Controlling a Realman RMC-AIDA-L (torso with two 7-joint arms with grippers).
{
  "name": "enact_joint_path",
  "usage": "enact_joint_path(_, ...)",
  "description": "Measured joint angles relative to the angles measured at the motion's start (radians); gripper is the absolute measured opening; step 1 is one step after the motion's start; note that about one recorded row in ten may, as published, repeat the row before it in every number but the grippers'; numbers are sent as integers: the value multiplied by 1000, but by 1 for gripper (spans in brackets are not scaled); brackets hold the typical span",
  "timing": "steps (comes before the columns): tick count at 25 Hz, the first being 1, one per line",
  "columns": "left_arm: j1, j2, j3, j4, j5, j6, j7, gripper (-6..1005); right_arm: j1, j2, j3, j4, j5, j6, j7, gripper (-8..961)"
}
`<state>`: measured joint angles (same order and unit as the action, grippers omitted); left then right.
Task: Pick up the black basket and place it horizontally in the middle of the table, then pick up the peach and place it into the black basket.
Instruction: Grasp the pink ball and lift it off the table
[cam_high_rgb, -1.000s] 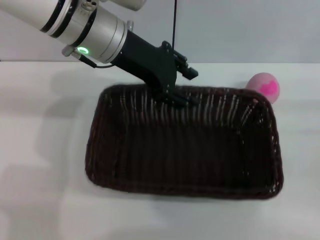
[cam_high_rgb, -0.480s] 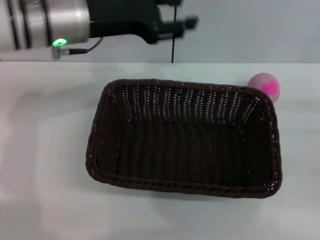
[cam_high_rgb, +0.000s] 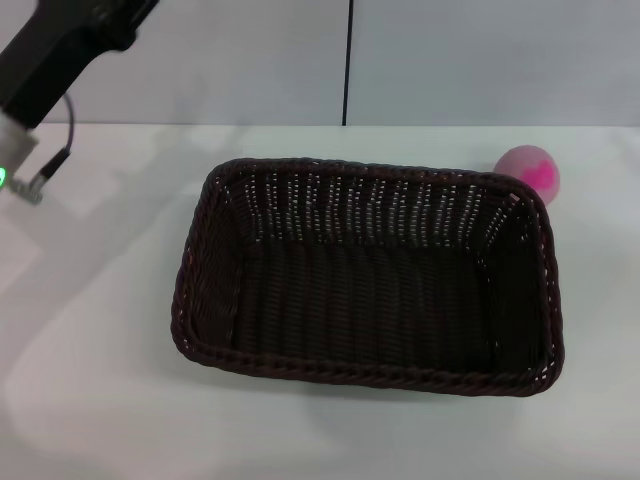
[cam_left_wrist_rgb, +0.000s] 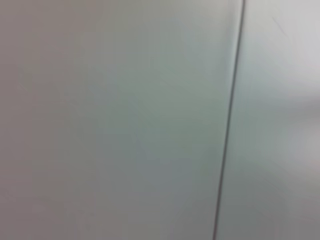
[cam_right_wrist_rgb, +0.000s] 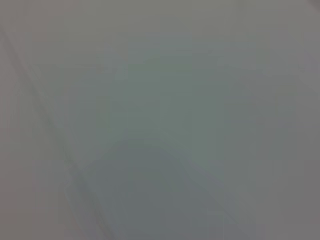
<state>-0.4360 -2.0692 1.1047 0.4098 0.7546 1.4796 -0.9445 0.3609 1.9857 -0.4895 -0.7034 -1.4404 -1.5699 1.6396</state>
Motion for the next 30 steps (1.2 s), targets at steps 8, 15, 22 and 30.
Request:
enact_joint_path(8, 13, 0, -1, -69, -55, 54, 15, 603, 93, -25, -9, -383, -449, 0, 315, 579)
enact_joint_path(15, 3, -2, 10, -81, -57, 77, 9, 601, 293, -71, -85, -398, -868, 8, 566, 660)
enact_joint_path(22, 7, -3, 10, -97, -59, 81, 2, 601, 393, -75, -140, -311, -1042, 13, 579, 709)
enact_joint_path(30, 6, -3, 2, -148, -61, 85, 1, 601, 449, -70, -286, -158, -1107, 98, 582, 735)
